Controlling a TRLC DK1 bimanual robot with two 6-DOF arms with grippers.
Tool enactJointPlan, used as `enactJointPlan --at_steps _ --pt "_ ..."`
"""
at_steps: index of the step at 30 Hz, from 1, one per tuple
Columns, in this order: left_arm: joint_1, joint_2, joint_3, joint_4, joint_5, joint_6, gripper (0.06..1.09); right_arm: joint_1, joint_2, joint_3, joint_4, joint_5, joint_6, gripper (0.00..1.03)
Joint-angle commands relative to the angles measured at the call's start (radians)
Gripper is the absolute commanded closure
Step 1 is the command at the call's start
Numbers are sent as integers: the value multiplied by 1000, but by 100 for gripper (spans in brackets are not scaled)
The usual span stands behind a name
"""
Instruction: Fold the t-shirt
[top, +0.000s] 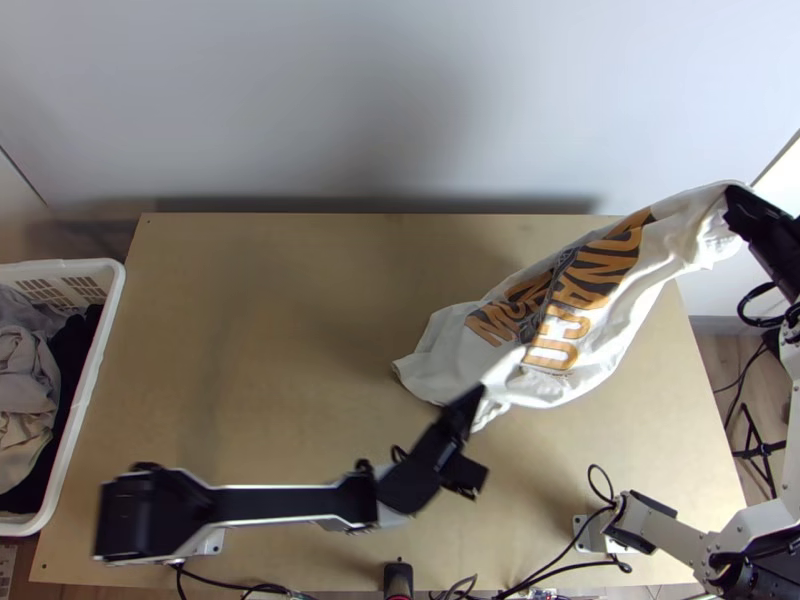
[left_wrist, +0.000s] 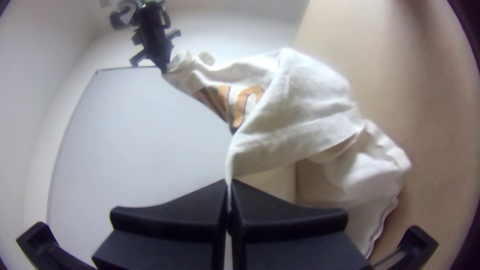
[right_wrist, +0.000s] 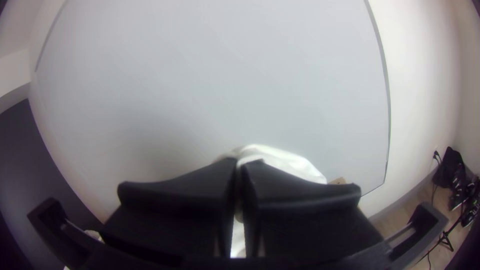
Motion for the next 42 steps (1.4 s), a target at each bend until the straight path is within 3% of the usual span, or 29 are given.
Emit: enactJointPlan --at_steps 1,4,13,20,25,29,34,42 --pt "71 -198 -72 -16 -53 -22 105 58 -30 13 -45 6 -11 100" --pt "91 -257 -63 -24 -60 -22 105 95 -30 77 -135 19 -65 100" --pt "195 -382 141 -42 -57 -33 105 108 -1 327 -283 14 -89 100" --pt "290 -461 325 -110 -57 -39 105 112 104 674 -418 0 -58 100" --pt "367 -540 369 -121 -59 -42 105 66 220 976 -479 0 15 100" --pt "470 -569 438 -127 -57 -56 105 23 236 1038 -416 9 61 100" --pt "597 -586 501 -142 -37 -85 105 -14 230 1033 -257 123 161 100" --pt "720 -612 481 -211 9 -146 105 -64 231 1018 -214 155 141 100"
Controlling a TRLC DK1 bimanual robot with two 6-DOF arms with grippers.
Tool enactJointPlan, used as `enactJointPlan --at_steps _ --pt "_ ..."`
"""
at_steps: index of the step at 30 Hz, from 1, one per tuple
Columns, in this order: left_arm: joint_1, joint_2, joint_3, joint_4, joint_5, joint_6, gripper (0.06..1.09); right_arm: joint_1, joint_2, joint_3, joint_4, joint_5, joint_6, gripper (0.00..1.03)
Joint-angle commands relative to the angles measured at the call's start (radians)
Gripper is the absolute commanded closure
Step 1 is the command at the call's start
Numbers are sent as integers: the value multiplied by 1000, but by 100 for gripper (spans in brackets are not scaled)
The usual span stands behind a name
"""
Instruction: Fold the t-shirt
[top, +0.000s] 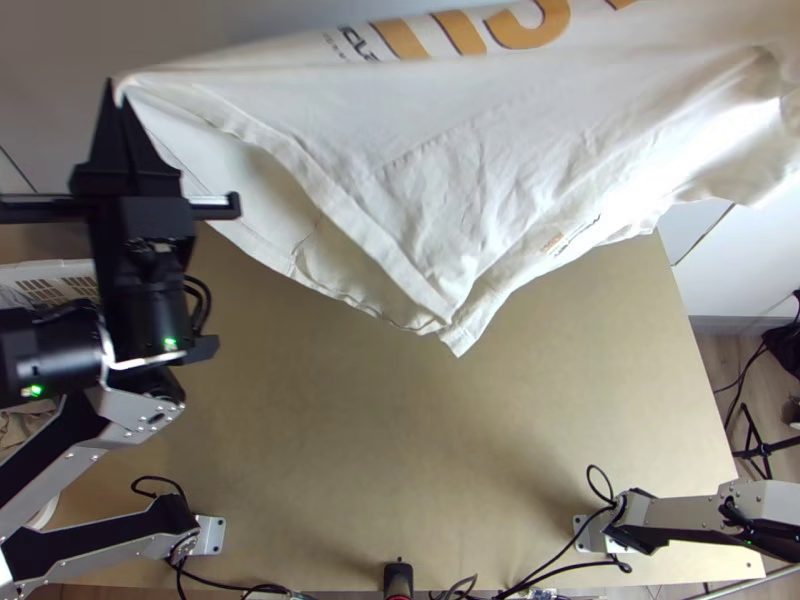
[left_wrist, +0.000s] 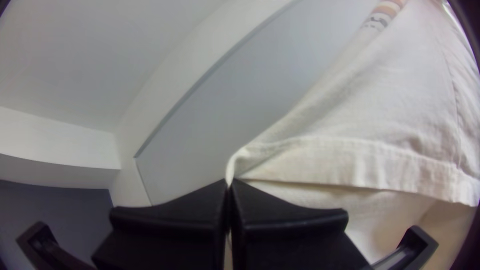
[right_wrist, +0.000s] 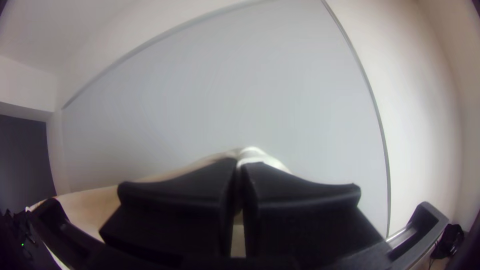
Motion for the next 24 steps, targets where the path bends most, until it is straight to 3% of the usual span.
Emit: enactJointPlan --at_steps 1,12,20,24 --pt "115 -31 -4 -62 44 -62 105 -37 7 14 40 33 6 100" --pt "100 -33 -19 -65 81 -107 105 9 -39 12 -27 -69 -11 100" --pt "80 -20 -7 -72 86 -128 105 107 -44 8 -78 -67 -52 100" --pt "79 1 11 -73 86 -136 105 179 -47 1 -204 -67 -137 100"
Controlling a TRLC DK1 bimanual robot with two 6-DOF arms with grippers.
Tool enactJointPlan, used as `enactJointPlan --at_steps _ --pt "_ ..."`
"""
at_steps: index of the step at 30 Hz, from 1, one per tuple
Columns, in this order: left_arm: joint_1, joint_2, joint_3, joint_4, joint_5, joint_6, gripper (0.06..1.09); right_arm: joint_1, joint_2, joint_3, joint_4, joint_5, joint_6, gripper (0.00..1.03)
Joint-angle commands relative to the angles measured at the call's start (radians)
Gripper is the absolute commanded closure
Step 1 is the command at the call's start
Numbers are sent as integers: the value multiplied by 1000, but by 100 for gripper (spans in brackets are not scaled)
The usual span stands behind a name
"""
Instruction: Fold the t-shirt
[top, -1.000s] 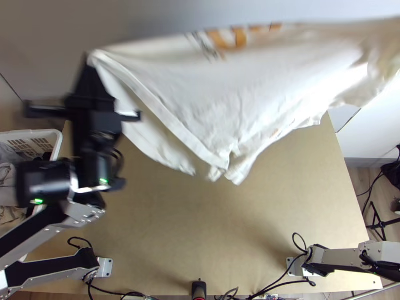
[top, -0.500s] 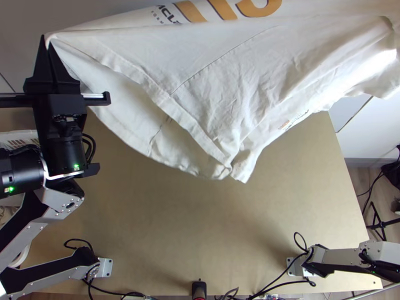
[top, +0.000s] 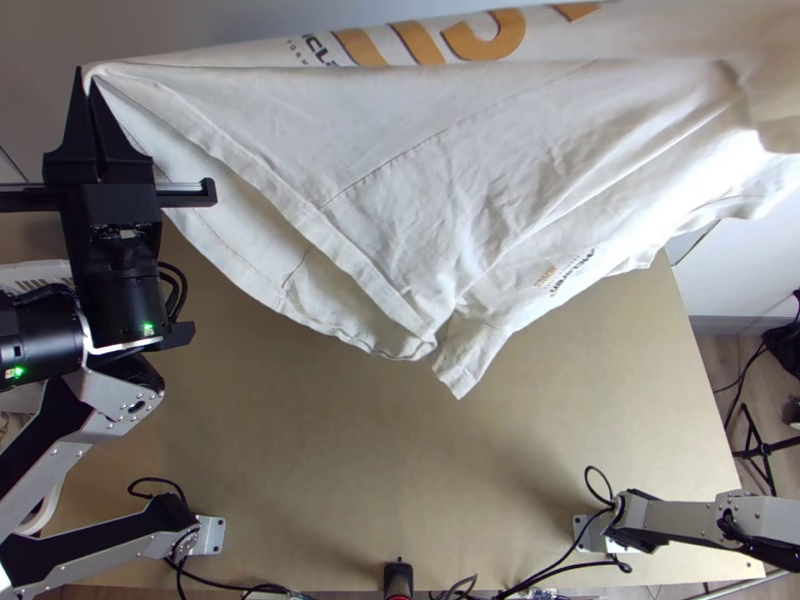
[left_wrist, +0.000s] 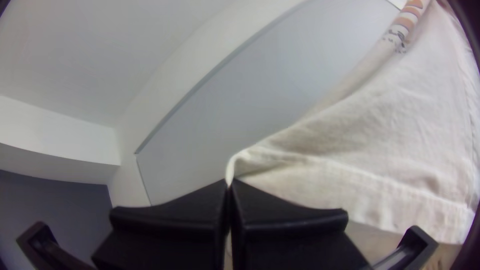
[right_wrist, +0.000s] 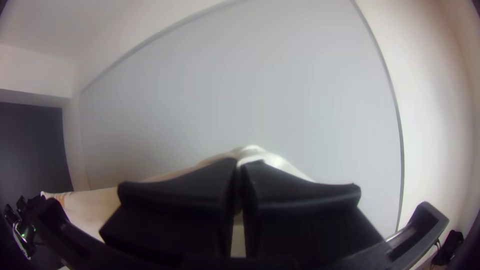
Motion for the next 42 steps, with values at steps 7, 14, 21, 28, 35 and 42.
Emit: enactJointPlan --at_steps 7,14,21,28,35,42 --pt "-11 24 52 -115 10 -113 105 152 -38 -12 -216 -15 -165 100" --pt "-122 -70 46 -199 10 -164 105 200 -90 -12 -284 -62 -196 100" --pt "-247 -182 44 -216 6 -167 105 206 -161 13 -278 -141 -124 100" --pt "-448 -234 54 -265 -157 -167 105 218 -228 -5 -356 -190 -45 100" --pt "-458 -384 -129 -446 -252 -338 105 309 -241 -36 -592 -187 -59 100" --pt "-424 -559 -522 -515 -255 -512 105 301 -141 -298 -733 -153 -174 100"
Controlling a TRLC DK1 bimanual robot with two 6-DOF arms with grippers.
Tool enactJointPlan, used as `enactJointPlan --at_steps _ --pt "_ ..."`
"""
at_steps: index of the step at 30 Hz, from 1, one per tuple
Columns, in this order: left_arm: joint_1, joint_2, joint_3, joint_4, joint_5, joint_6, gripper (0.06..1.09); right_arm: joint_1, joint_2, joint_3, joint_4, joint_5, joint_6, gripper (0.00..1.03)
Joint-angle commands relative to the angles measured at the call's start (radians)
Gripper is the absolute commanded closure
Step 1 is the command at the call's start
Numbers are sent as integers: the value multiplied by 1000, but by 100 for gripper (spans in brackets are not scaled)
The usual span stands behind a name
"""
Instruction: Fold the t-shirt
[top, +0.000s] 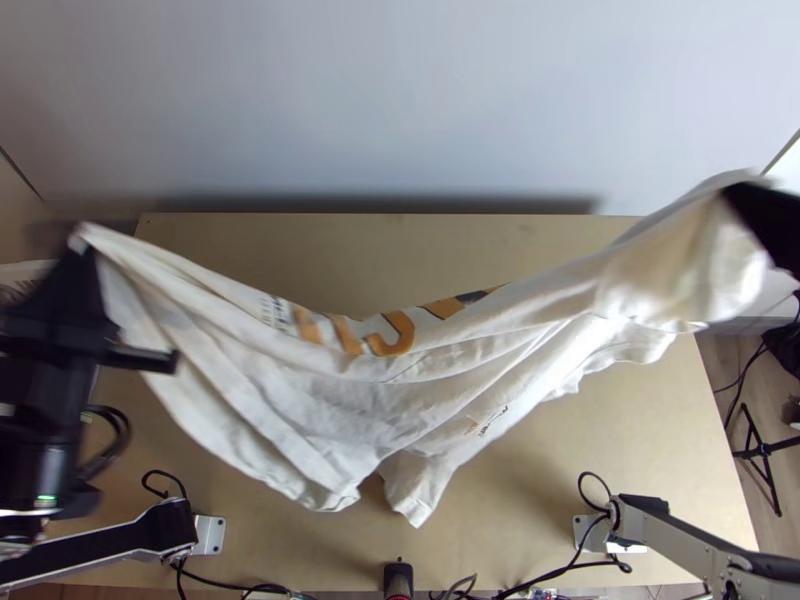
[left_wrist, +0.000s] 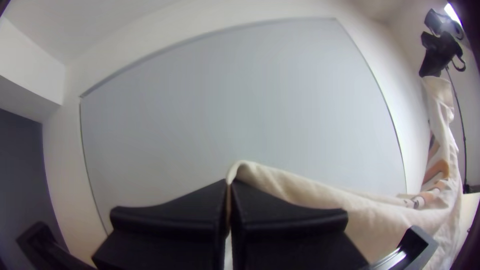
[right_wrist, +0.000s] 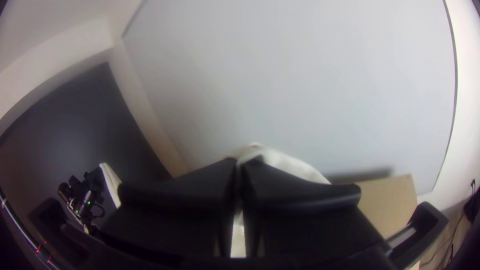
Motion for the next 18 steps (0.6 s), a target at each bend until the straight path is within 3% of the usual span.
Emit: enactJointPlan --at_steps 1,6,11,15,18 --pt "10 -163 -355 -37 -16 -133 105 22 54 -287 -78 41 -92 100" --pt "16 -161 -553 64 51 -157 105 112 98 -626 334 223 -37 100" --pt "208 -37 -648 53 212 -344 105 214 300 -640 373 291 -37 100" --pt "494 166 -654 115 404 -455 105 270 403 -683 439 340 -45 100" --pt "630 345 -627 141 455 -516 105 286 457 -723 492 366 -52 100"
